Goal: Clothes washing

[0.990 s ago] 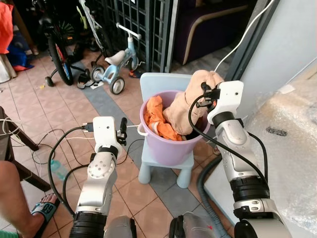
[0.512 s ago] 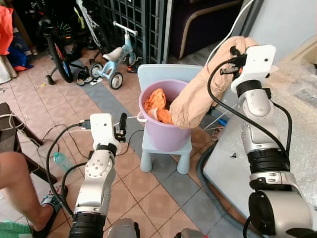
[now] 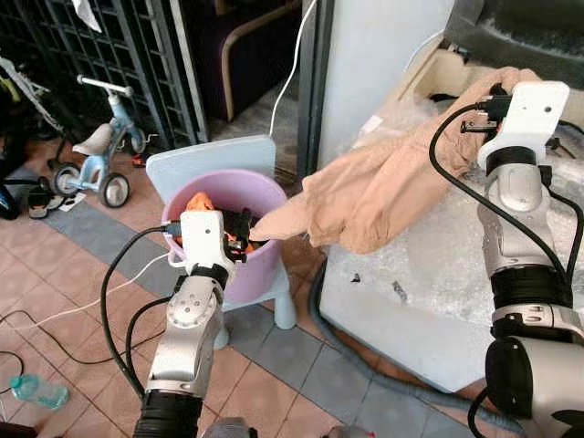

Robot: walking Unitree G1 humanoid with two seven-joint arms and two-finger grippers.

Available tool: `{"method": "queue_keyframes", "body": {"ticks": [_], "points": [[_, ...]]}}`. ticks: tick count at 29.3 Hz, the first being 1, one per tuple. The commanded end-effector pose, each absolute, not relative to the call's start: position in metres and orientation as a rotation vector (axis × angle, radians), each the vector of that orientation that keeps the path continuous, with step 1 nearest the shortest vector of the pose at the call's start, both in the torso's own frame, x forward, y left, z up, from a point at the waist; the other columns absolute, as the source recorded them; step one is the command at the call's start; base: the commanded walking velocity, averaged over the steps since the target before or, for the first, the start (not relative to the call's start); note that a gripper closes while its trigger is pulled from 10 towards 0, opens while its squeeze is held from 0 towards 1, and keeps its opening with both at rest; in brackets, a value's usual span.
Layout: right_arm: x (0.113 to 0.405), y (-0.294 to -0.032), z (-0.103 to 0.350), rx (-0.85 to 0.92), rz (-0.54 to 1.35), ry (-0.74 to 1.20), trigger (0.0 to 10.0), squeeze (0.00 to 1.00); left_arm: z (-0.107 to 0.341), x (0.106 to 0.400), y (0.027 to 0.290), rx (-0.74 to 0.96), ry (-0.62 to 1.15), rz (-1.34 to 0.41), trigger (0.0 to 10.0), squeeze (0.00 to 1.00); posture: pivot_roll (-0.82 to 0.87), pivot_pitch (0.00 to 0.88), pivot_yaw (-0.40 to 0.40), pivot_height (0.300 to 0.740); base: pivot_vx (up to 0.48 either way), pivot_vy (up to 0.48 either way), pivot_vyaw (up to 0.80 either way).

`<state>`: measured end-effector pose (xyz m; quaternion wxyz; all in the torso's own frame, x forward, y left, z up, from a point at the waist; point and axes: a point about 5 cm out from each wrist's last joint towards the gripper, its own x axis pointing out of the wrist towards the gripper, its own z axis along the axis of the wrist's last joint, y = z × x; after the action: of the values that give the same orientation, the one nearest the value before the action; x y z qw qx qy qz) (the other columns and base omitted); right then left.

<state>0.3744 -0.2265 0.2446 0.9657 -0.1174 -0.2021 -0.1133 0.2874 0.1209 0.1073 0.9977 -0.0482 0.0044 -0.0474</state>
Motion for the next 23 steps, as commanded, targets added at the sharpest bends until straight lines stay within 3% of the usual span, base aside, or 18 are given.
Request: {"method": "queue_keyframes", "body": {"ticks": [1,9,14,19,23], "points": [[0.377,-0.233,0.262,-0.262,-0.248,-0.459,10.0,0.00,0.107,0.287,0.123,-0.099,0.011,-0.092,10.0,0.00,-0.01,0.046,0.010,0.740,0.356,0.000,-0.80],[0.388,-0.236,0.313,-0.379,-0.232,-0.567,10.0,0.00,0.107,0.288,0.121,-0.100,0.016,-0.098,10.0,0.00,-0.02,0.048,0.009,0.740,0.325,0.000,-0.80],[0.391,-0.240,0.360,-0.403,-0.268,-0.640,10.0,0.00,0.106,0.288,0.121,-0.106,0.030,-0.078,10.0,0.00,-0.01,0.051,0.004,0.740,0.000,0.000,-0.80],[0.395,-0.235,0.368,-0.412,-0.241,-0.633,10.0,0.00,0.103,0.286,0.120,-0.107,0.038,-0.077,10.0,0.00,-0.01,0.054,-0.001,0.740,0.000,0.000,-0.80],[0.403,-0.225,0.348,-0.395,-0.150,-0.546,10.0,0.00,0.103,0.285,0.119,-0.108,0.041,-0.074,10.0,0.00,-0.01,0.056,-0.006,0.740,0.000,0.000,-0.54]]}}
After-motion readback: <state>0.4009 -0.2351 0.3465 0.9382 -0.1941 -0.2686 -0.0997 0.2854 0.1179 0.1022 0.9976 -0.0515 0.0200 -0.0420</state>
